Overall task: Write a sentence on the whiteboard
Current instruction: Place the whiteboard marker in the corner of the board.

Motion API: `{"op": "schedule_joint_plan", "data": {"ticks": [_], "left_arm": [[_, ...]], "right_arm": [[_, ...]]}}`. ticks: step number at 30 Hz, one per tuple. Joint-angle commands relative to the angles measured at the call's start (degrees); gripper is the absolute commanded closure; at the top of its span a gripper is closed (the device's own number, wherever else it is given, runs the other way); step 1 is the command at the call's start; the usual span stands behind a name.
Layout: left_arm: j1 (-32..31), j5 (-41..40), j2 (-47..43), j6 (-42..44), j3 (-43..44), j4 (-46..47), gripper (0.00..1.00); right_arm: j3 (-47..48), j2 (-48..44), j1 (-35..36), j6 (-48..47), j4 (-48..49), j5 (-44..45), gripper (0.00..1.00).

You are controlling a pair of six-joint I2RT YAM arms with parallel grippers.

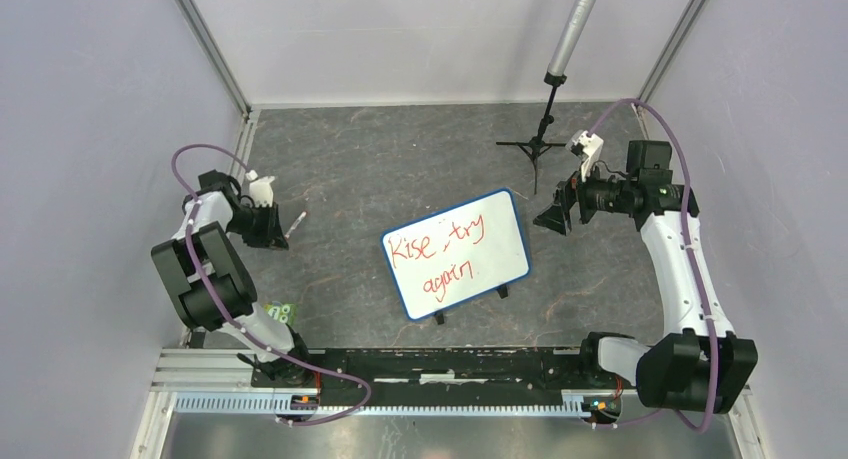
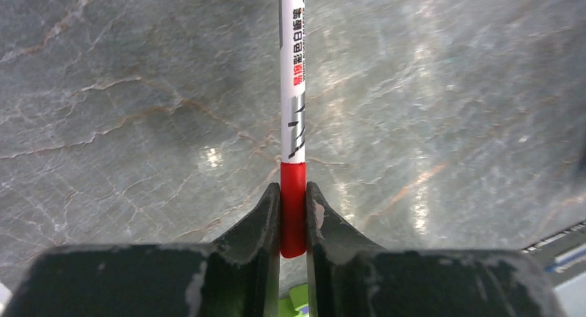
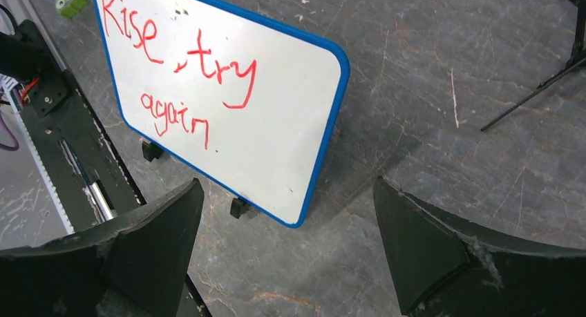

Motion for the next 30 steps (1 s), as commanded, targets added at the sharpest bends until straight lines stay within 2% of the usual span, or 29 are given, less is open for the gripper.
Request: {"op": "schedule_joint_plan", "data": {"ticks": [1,13,20,22,28,30], "left_arm": [[0.0,-6.9,1.2,2.7,-3.2,9.2,0.78],[-1.7,-10.6,2.4,5.1,-8.5,11.8,0.57],[-3.1,-11.2,-0.5,5.2,-8.0,9.9,0.46],[-4.0,-11.2,-2.5,5.0,-6.7,8.0,0.39],[-9.9,-12.8,-10.2,5.6,3.9,-0.9,0.0],[-12.2,-12.8,-11.1,4.0,9.9,-4.5,0.0]], "right_arm": [[-0.5,-1.4,-0.8,-1.9,-0.8,1.6,0.02],[-0.2,-2.1,-1.2,-1.7,-1.5,2.5,0.02],[0.2,-1.8,-1.6,-2.7,-2.2,2.8,0.02],[0.5,-1.6,-1.8,-3.6,-2.8,3.3,0.02],[3.4,-0.8,-4.3,-7.3,-5.8,4.7,0.02],[5.2,-0.1,-6.0,-8.9,-7.1,5.0,0.02]]}}
